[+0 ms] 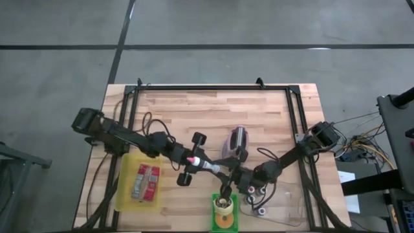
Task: Pick & Place Food Item
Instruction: Put the pink food coloring bottle into the transparent bin
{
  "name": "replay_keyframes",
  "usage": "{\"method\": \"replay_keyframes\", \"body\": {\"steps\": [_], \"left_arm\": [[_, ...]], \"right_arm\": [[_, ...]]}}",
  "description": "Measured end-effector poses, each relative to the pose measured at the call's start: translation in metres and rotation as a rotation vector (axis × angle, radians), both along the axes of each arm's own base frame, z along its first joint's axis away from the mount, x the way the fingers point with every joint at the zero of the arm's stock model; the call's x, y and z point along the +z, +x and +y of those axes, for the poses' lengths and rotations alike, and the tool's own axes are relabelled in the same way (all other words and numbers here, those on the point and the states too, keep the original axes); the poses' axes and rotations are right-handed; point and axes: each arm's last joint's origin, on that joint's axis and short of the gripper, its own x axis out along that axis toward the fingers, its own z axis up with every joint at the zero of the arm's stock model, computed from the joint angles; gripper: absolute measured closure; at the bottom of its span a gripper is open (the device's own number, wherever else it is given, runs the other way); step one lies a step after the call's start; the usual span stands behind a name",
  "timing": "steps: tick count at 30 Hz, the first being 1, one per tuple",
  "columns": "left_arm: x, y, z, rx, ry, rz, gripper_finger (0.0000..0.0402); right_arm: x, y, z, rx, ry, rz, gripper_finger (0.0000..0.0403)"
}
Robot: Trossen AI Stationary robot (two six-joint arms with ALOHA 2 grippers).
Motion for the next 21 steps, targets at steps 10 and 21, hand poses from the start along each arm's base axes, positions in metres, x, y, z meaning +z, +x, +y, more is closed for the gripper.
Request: {"method": "replay_keyframes", "body": {"steps": [10,21], "left_arm": [[0.013,-0.034,0.009,0.105,0.126,0.371,0.0310],[-0.017,-0.043,0.013,0.170,0.171,0.725,0.0310]], "right_arm": [[0.005,-0.019,0.026,-0.146,0.069,0.093,0.0199],[0.070,-0.017,0.015,0.037,0.441,0.675,0.0229]]}}
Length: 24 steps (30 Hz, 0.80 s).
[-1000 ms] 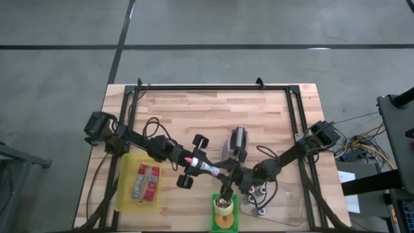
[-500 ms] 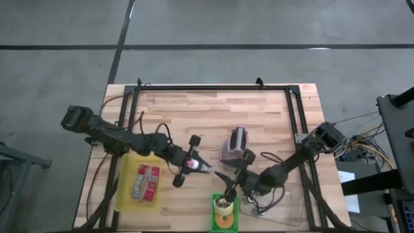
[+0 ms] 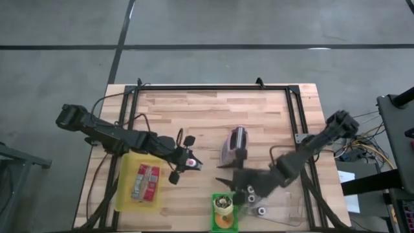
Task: Pick & Place Food Item
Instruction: Put the pink food coloring bottle into the transparent bin
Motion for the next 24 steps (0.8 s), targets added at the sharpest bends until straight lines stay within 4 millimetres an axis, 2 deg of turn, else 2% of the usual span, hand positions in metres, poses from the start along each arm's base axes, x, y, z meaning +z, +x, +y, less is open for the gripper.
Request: {"method": "replay_keyframes", "body": {"steps": [2,6,10,16,24], "left_arm": [[-0.004,-0.001,0.000,0.002,0.012,0.037,0.0310],[-0.013,0.000,0.000,0.017,0.016,0.106,0.0310],[-0.022,0.003,0.000,0.033,0.027,0.141,0.0310],[-0.031,0.006,-0.003,0.018,0.052,0.174,0.0310],[-0.030,0.007,-0.003,0.023,0.067,0.153,0.0310]], "right_arm": [[0.012,0.003,-0.007,0.001,0.067,0.060,0.0231],[0.020,0.016,-0.010,0.048,0.082,0.104,0.0232],[0.030,0.031,-0.026,0.105,0.185,0.136,0.0231],[0.021,0.043,-0.035,0.073,0.178,0.156,0.0220],[0.009,0.054,-0.042,0.047,0.176,0.156,0.0201]]}}
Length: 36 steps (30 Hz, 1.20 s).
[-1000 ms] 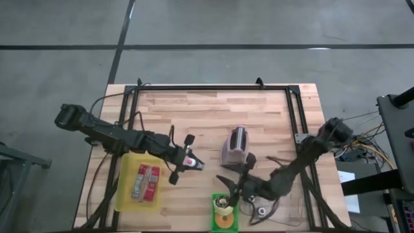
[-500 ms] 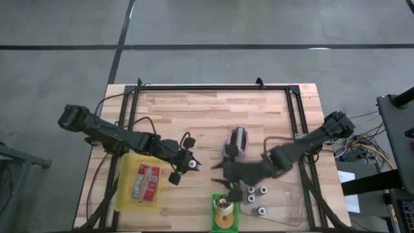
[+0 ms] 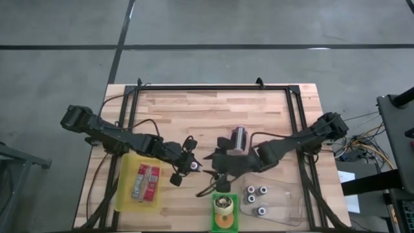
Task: Pick & Place Food Item
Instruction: Put the pink food coloring bottle into the transparent bin
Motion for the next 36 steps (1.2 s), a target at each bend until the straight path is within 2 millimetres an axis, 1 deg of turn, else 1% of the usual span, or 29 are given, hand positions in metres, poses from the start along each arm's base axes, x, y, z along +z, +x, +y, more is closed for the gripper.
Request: {"method": "replay_keyframes", "body": {"steps": [2,7,11,15,18,36], "left_arm": [[0.000,0.000,0.000,0.001,0.000,-0.003,0.0310],[0.002,0.001,0.000,0.003,-0.004,-0.023,0.0311],[0.003,0.002,0.000,0.010,-0.003,-0.035,0.0311],[0.005,0.003,0.000,0.005,-0.001,-0.051,0.0311],[0.005,0.003,0.000,0.006,-0.003,-0.055,0.0311],[0.006,0.004,-0.001,0.003,-0.007,-0.079,0.0311]], "right_arm": [[0.001,0.004,0.000,-0.005,0.011,-0.020,0.0199],[-0.012,0.011,-0.001,-0.001,-0.017,0.009,0.0197],[-0.011,0.015,-0.005,-0.009,0.002,-0.005,0.0197],[-0.021,0.021,-0.007,-0.003,-0.006,0.017,0.0197],[-0.024,0.026,-0.009,0.008,0.002,0.012,0.0197],[-0.023,0.030,-0.012,0.032,0.006,-0.018,0.0197]]}}
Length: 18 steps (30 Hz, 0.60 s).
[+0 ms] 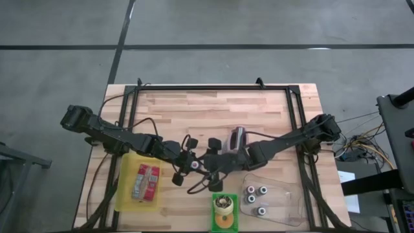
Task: Pick & Place Food Item
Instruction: Put the pink food coloring bottle into the transparent bin
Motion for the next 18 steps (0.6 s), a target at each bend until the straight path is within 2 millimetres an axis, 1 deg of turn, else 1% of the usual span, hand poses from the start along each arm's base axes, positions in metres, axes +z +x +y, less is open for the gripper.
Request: {"method": "replay_keyframes", "body": {"steps": [18], "left_arm": [[0.0006,0.0002,0.0000,0.000,0.001,-0.009,0.0311]], "right_arm": [[-0.0040,0.0015,-0.0054,-0.006,-0.012,-0.003,0.0197]]}}
